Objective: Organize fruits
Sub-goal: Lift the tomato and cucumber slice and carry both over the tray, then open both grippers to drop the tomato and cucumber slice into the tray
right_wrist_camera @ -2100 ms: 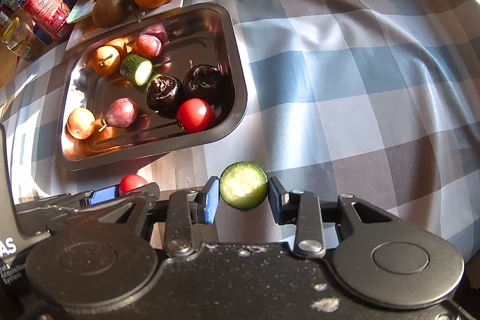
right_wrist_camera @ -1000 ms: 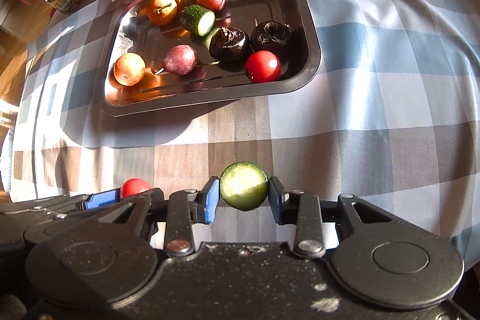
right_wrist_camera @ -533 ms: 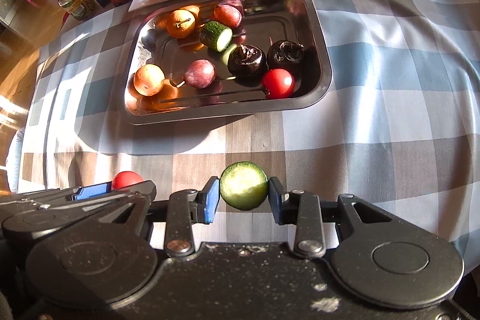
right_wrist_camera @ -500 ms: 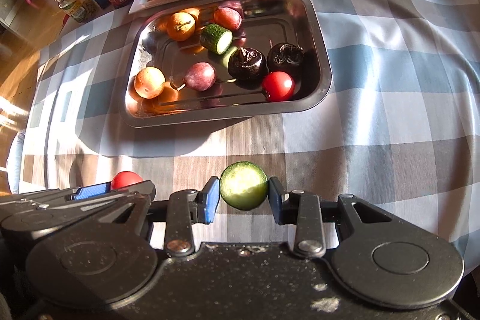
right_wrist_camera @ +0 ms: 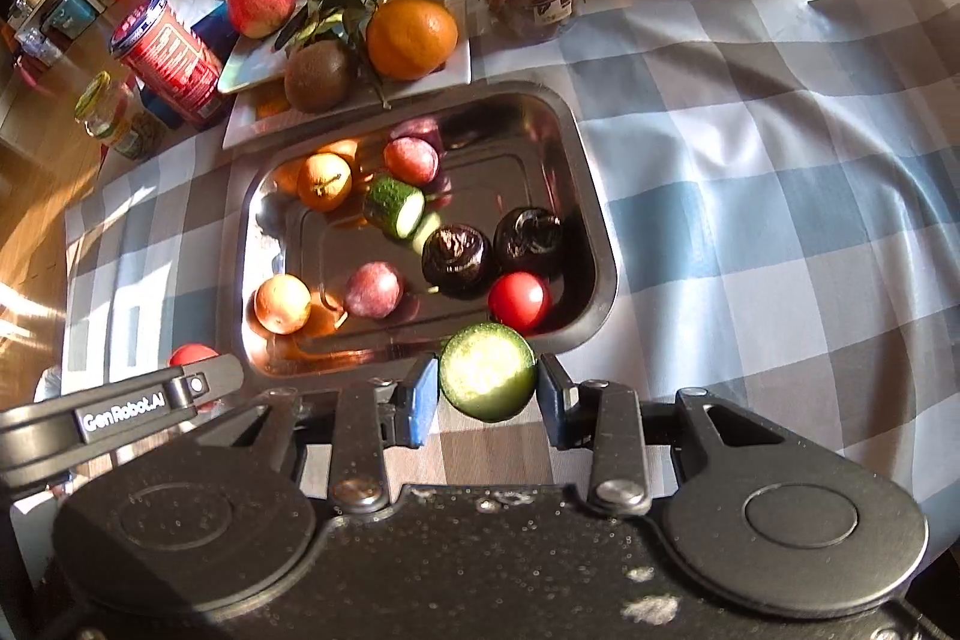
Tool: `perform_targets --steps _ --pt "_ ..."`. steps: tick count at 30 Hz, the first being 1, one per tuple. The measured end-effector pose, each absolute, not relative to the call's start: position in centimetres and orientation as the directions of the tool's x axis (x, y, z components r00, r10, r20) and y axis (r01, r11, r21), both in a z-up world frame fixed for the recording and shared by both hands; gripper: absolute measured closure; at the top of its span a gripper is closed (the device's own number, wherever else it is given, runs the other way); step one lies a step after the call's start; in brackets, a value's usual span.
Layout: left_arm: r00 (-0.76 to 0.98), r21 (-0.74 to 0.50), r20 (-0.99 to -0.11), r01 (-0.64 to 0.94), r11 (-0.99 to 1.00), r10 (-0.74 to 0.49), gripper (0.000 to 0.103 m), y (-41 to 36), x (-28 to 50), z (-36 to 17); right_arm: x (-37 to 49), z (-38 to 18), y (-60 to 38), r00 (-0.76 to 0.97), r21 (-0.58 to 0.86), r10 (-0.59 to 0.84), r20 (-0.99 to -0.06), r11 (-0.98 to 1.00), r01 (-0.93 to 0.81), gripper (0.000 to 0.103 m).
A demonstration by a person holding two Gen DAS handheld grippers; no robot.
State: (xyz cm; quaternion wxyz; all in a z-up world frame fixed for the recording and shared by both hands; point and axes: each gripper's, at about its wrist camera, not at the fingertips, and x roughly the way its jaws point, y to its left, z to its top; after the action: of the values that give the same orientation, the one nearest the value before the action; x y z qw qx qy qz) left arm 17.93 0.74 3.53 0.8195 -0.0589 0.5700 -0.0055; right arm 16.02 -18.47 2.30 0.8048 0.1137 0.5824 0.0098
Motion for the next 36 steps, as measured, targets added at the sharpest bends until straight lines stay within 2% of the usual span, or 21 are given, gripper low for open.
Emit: perform_targets --steps 6,12,23,36 --pt "0.396 -0.115 -0.914 -0.049 0.992 -0.087 0.061 0.0 19.7 3.2 18.3 3.1 -18.7 0.390 0.184 0.119 -0.913 0.974 0.133 0.067" --pt "0.362 -0.114 -0.927 -0.032 0.993 -0.095 0.061 -1.5 20.5 1.1 19.4 2.5 -18.8 0.441 0.214 0.130 -0.888 0.966 0.147 0.067" --pt "0.369 -0.101 -0.925 -0.025 0.995 -0.085 0.061 -1.9 20.8 0.7 20.2 1.0 -17.7 0.437 0.172 0.086 -0.895 0.972 0.160 0.067" --pt "0.374 -0.095 -0.925 -0.045 0.994 -0.071 0.061 -1.4 21.1 0.4 20.4 1.2 -17.6 0.478 0.192 0.092 -0.873 0.968 0.163 0.067"
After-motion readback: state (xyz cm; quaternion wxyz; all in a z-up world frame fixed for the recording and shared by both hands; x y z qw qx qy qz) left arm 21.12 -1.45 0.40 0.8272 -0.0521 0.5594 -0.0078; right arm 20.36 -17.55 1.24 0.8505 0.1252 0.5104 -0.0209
